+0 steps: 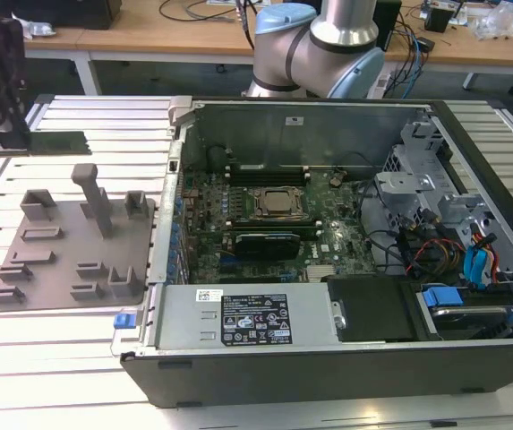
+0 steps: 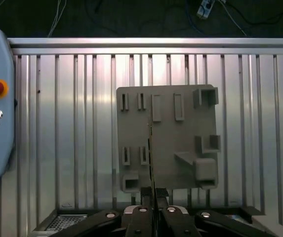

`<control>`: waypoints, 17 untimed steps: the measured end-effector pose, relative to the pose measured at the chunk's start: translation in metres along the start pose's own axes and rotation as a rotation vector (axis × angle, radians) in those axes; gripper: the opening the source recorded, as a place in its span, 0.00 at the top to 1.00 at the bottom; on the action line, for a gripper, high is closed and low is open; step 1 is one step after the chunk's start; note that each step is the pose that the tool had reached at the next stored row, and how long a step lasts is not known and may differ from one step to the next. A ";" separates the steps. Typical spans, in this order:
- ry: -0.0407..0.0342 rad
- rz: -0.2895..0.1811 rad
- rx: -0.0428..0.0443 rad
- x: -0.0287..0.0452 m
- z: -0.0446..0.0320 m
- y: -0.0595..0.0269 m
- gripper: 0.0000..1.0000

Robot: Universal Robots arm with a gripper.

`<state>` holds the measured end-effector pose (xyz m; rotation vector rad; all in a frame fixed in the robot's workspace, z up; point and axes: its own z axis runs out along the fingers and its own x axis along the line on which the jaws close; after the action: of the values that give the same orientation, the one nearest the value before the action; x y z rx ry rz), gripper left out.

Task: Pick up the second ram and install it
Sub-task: 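Pick up the second ram and move it above second insertion slot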

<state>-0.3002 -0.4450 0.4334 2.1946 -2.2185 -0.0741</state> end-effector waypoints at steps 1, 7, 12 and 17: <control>-0.0001 0.000 0.0000 -0.0001 -0.0003 -0.0068 0.87; 0.0000 0.000 -0.0003 -0.0004 -0.0015 -0.0341 0.87; -0.0001 0.000 -0.0005 -0.0007 -0.0026 -0.0561 0.87; 0.0000 0.000 -0.0018 -0.0011 -0.0039 -0.0850 0.87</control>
<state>-0.2151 -0.4449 0.4333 2.1936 -2.2177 -0.0761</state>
